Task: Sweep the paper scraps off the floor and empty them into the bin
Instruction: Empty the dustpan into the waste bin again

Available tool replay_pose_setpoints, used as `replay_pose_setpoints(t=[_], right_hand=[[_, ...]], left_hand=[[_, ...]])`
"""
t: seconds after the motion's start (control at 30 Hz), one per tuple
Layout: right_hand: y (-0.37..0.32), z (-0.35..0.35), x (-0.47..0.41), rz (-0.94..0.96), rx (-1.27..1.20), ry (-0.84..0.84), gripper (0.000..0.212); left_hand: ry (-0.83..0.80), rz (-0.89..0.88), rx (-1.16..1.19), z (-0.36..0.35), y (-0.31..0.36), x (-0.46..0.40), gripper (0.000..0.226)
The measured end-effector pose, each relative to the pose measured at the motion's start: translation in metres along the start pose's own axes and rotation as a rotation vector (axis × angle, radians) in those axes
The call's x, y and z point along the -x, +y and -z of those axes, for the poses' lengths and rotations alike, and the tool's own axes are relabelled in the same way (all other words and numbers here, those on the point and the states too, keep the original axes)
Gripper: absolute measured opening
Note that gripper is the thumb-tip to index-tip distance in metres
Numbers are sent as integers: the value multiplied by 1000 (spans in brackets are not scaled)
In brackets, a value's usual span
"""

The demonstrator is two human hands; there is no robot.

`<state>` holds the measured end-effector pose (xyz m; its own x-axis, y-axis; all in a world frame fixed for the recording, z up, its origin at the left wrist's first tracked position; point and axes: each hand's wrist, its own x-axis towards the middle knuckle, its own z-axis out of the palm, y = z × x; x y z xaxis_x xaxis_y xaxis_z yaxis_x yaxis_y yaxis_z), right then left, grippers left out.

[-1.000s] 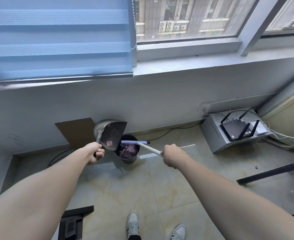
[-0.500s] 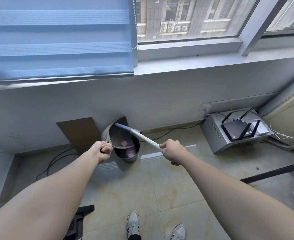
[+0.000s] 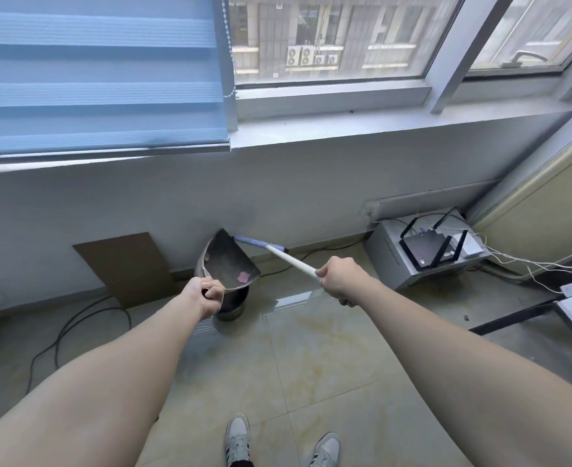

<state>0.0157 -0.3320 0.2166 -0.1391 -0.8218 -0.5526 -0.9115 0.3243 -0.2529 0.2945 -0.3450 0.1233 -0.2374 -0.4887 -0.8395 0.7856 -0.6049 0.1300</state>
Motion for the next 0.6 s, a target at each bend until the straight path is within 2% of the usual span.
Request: replay_pose_setpoints(t=[0.2,0.43,0.6], right_hand=[[-3,-12,0,72,139,-31,35],[-28,-40,0,196,237,-86,36],[-53,-57,3,279,363,-57,34]], left_hand=[[117,-42,-235,10,9,14,32],[198,-82,-270,34,30,25,35],[212,-112,-295,40,38,28,35]])
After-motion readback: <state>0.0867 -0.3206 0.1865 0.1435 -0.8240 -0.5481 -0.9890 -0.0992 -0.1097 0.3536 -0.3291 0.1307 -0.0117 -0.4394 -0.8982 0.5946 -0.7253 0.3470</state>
